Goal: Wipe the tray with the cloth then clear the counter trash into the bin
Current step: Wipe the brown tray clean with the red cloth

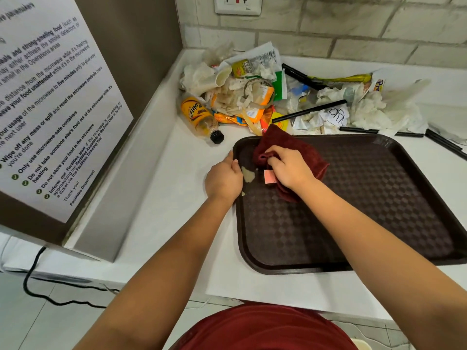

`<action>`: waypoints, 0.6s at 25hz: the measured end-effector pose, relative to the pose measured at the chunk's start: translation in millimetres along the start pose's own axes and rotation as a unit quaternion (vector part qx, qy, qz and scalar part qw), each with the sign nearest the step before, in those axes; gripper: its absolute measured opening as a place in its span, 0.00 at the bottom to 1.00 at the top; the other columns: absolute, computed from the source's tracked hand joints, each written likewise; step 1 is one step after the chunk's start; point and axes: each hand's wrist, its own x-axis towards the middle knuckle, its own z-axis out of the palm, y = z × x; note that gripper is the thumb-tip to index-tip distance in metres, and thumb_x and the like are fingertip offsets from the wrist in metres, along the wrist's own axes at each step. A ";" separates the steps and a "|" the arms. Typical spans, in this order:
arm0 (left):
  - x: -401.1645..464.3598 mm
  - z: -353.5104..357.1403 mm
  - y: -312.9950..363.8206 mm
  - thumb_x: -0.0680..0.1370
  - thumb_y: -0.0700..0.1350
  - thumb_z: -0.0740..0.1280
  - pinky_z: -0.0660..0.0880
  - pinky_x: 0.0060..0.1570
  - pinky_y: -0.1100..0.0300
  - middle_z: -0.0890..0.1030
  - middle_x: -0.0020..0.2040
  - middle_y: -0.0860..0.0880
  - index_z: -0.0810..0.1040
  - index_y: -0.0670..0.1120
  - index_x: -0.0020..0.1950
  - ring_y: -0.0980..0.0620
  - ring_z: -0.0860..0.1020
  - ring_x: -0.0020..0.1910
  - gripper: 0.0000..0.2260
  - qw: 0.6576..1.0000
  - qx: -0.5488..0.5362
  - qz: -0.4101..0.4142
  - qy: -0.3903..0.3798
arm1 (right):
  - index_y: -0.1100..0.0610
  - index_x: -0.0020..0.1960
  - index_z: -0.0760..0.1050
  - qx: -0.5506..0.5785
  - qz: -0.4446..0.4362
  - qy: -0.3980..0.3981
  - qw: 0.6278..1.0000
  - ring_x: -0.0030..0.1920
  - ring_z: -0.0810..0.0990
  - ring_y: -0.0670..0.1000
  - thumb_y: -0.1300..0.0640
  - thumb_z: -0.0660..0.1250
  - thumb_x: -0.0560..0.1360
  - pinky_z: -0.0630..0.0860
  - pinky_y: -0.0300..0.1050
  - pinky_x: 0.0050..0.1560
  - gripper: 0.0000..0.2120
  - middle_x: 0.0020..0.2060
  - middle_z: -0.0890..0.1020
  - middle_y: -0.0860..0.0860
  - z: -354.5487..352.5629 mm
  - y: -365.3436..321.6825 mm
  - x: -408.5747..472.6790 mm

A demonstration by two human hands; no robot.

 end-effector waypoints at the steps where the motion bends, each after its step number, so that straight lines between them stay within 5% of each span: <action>1: 0.2 0.0 -0.4 0.82 0.50 0.51 0.74 0.55 0.56 0.76 0.65 0.48 0.64 0.50 0.73 0.46 0.75 0.62 0.19 1.000 -0.001 -0.001 0.001 | 0.56 0.56 0.77 -0.014 0.003 0.029 0.999 0.54 0.77 0.59 0.60 0.59 0.76 0.70 0.49 0.57 0.12 0.51 0.82 0.58 -3.2 6.8 -1.8; 4: -0.4 -0.5 -0.9 0.82 0.50 0.51 0.74 0.54 0.56 0.77 0.64 0.47 0.64 0.50 0.73 0.45 0.75 0.61 0.19 1.000 -0.002 0.002 -0.001 | 0.58 0.59 0.74 -0.081 0.045 0.096 0.991 0.60 0.74 0.59 0.58 0.57 0.78 0.65 0.52 0.63 0.13 0.57 0.79 0.58 -4.8 19.8 0.8; 9: -0.7 -1.3 0.8 0.82 0.50 0.51 0.74 0.54 0.56 0.76 0.64 0.47 0.64 0.50 0.73 0.46 0.75 0.62 0.19 1.000 -0.007 -0.007 -0.006 | 0.52 0.64 0.71 -0.170 0.064 -0.008 0.983 0.69 0.66 0.57 0.55 0.55 0.78 0.60 0.51 0.66 0.16 0.62 0.75 0.58 4.5 5.6 13.9; 15: 0.2 -1.6 -0.3 0.82 0.48 0.51 0.73 0.56 0.56 0.76 0.65 0.47 0.65 0.49 0.72 0.46 0.75 0.62 0.19 1.000 -0.021 0.004 -0.008 | 0.55 0.57 0.78 -0.041 -0.045 -0.083 0.995 0.65 0.70 0.53 0.60 0.60 0.75 0.62 0.47 0.66 0.13 0.61 0.78 0.52 13.7 -14.9 -3.0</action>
